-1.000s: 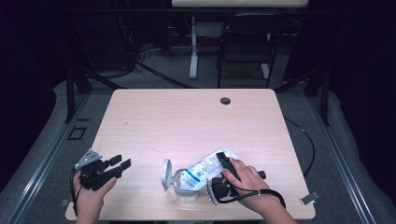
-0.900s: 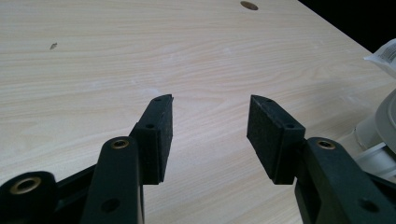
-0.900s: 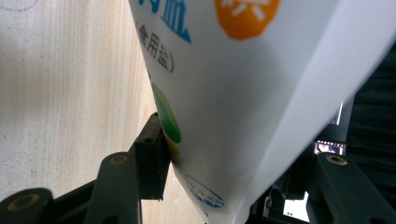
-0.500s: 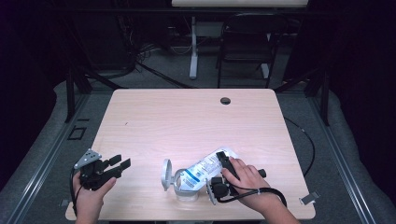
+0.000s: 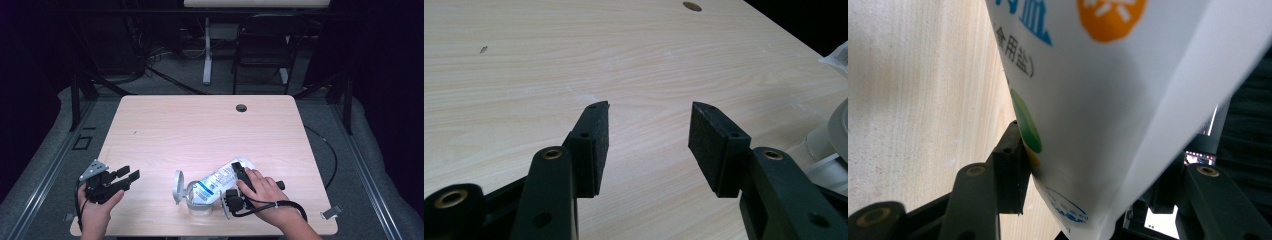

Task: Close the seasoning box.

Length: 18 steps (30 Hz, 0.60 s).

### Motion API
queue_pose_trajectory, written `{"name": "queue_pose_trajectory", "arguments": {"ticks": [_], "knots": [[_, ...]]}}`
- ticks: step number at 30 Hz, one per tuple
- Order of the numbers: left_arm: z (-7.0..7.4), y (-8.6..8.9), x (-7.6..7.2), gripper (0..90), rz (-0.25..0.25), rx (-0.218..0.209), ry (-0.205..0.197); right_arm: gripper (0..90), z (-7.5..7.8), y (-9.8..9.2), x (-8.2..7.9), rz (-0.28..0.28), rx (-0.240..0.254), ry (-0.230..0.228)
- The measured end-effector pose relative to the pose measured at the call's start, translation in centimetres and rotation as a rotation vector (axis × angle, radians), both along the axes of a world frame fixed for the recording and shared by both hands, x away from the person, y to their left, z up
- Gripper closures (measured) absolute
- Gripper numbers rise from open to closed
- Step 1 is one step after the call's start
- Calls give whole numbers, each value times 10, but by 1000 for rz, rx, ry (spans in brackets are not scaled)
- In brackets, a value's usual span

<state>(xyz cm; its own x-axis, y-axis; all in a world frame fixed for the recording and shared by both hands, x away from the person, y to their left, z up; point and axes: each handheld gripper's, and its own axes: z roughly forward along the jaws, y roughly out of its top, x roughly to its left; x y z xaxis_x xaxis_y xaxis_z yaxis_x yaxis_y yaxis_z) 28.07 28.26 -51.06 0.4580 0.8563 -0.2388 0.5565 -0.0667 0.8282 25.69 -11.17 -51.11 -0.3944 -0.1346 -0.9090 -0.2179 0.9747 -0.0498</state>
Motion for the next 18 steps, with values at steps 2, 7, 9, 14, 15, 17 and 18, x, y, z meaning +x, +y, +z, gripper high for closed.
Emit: {"name": "queue_pose_trajectory", "arguments": {"ticks": [2, 7, 9, 14, 15, 17, 18], "knots": [[0, 0, 0, 510, 0, 0, 0, 467, -1, 0, 1, 9, 13, 4], [0, 0, 0, 510, 1, -1, 0, 468, 0, 0, 0, 6, -9, -11], [0, 0, 0, 511, 1, 0, 0, 469, 1, 1, -1, 5, -25, -19], [0, 0, 0, 510, 3, -1, -1, 469, 1, 1, -1, 10, -29, -22], [0, 0, 0, 510, 3, -1, -1, 469, 1, 2, -1, 9, -32, -23], [0, 1, 0, 510, 4, -3, -3, 469, 1, 2, -1, 12, -31, -22], [0, 1, 0, 510, 2, -3, -1, 470, 1, 2, -1, 12, -33, -24]]}}
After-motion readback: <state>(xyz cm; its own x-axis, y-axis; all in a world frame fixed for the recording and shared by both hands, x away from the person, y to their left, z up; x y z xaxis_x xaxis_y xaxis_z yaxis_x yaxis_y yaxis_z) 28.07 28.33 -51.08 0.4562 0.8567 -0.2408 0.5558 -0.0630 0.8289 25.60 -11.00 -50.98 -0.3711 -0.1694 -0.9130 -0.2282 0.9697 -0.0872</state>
